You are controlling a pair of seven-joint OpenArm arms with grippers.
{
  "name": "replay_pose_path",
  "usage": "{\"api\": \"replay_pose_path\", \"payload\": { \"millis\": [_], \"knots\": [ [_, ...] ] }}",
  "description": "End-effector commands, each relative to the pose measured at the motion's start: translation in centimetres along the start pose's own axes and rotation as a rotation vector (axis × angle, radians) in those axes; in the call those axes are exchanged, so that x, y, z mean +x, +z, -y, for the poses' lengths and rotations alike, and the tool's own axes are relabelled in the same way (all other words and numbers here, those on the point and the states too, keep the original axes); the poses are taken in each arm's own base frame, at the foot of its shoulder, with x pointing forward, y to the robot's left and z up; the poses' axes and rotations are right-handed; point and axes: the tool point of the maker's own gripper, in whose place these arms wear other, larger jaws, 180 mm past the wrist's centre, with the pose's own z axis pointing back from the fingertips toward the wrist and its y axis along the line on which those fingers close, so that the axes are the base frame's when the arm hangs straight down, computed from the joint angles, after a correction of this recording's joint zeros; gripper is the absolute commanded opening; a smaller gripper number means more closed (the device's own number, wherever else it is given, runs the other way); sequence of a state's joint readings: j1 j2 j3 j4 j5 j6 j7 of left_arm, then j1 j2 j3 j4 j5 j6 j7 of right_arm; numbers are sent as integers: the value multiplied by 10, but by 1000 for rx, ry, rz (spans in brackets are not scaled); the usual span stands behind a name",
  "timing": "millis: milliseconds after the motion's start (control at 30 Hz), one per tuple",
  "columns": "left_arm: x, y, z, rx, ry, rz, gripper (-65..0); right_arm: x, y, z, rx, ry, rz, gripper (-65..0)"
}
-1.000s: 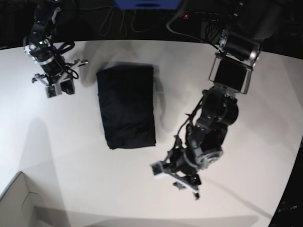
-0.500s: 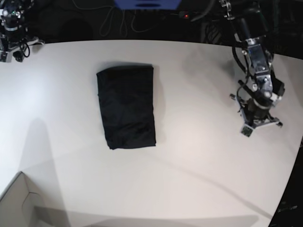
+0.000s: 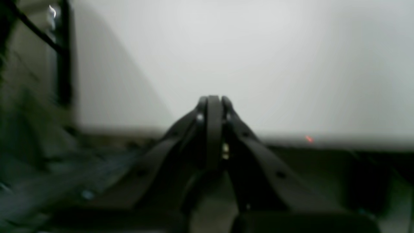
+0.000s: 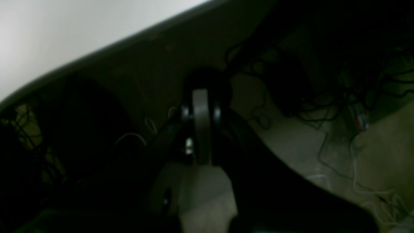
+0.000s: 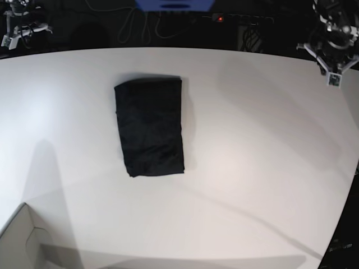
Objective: Layout the t-shirt on the table in an organized manner, then fold the t-shirt properly
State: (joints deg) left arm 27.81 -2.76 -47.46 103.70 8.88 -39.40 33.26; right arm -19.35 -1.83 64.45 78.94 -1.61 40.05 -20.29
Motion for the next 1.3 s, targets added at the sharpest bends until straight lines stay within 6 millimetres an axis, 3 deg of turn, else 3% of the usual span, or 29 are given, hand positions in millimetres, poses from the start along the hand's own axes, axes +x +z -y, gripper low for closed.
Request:
{"api": "replay_pose_path", "payload": {
  "millis": [0,100,200,367,633,800,900,1000,1133,1267],
  "knots": [
    [-4,9,-4,9,15,12,-649,3,3,6,-9,-4,20,-650],
    [-33,25,-3,-2,82,-28,-649,-19,6,8,-7,-16,-28,-650],
    [-47,36,-10,2,142,-33,-649,-32,7,2,1,-36,-53,-650],
    [-81,31,-1,-40,243,-90,-649,-55,11,-9,16,-68,-95,-650],
    [-155,-18,95,-263,502,-135,-649,-133,16,-41,100,-141,-277,-650],
    [-187,-49,139,-378,545,-177,-650,-172,14,-96,246,-78,-353,-650],
    [-197,-59,150,-394,594,-188,-650,-197,16,-120,295,-102,-366,-650],
    [-197,-67,160,-410,631,-202,-650,-205,13,-146,350,-154,-314,-650],
    [-196,-85,179,-409,592,-263,-650,-231,4,-132,217,-123,-280,-650],
    [-197,-104,186,-345,423,-335,-650,-256,-3,-114,114,81,-292,-650]
  ]
}}
